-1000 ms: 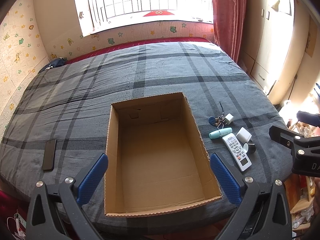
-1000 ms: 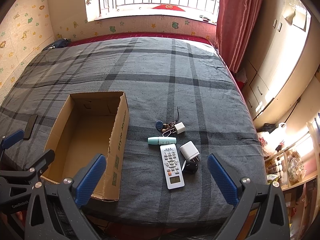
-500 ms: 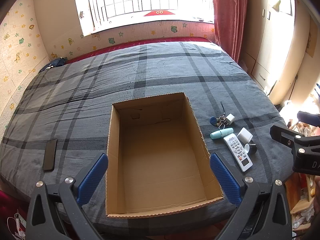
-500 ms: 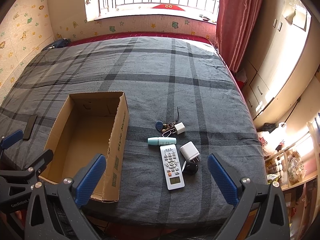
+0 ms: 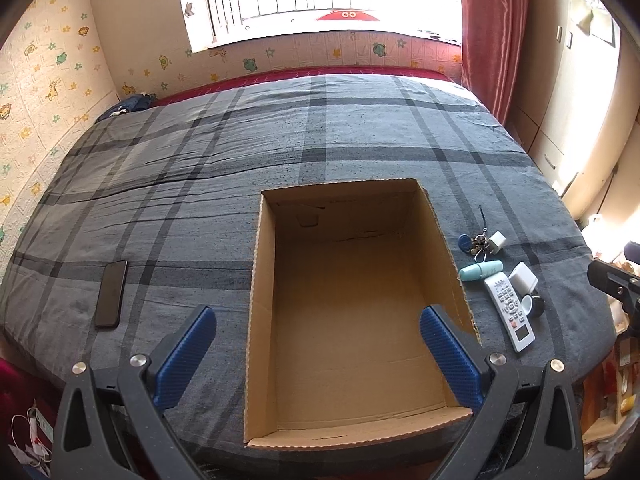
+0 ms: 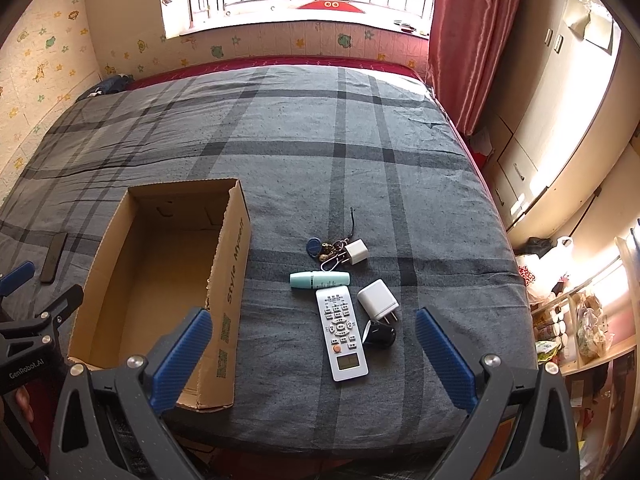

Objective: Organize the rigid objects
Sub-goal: 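Grip the box wall with the left tool while the right tool approaches the remote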

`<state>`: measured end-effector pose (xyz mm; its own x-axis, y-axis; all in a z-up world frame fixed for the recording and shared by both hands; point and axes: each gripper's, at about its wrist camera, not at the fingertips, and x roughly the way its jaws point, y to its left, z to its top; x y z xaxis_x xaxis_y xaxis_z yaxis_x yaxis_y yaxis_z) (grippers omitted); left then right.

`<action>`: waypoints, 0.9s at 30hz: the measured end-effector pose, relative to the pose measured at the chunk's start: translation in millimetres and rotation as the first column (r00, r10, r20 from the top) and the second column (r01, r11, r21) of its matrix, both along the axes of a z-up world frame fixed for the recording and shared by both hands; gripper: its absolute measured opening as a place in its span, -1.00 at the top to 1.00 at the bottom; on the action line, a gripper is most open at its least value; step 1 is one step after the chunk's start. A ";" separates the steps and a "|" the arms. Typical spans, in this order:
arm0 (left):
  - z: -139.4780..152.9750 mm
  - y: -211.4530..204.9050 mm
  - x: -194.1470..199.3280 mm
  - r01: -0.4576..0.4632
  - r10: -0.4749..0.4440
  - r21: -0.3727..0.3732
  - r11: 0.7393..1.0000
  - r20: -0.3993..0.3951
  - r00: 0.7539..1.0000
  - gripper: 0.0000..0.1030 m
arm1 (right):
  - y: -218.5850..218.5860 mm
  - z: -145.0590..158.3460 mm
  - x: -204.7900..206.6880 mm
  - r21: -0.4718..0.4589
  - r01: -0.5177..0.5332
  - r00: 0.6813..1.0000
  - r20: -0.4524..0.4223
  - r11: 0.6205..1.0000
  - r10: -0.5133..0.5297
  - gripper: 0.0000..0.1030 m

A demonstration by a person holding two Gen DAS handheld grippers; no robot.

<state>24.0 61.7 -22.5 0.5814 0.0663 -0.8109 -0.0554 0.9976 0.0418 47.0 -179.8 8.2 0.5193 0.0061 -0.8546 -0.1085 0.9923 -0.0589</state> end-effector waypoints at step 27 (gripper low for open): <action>-118.9 90.5 45.3 -0.089 0.077 -0.056 0.994 -0.183 0.980 -0.75 | -9.9 -71.3 33.8 -0.041 0.039 0.988 -0.148 0.998 -0.045 -0.99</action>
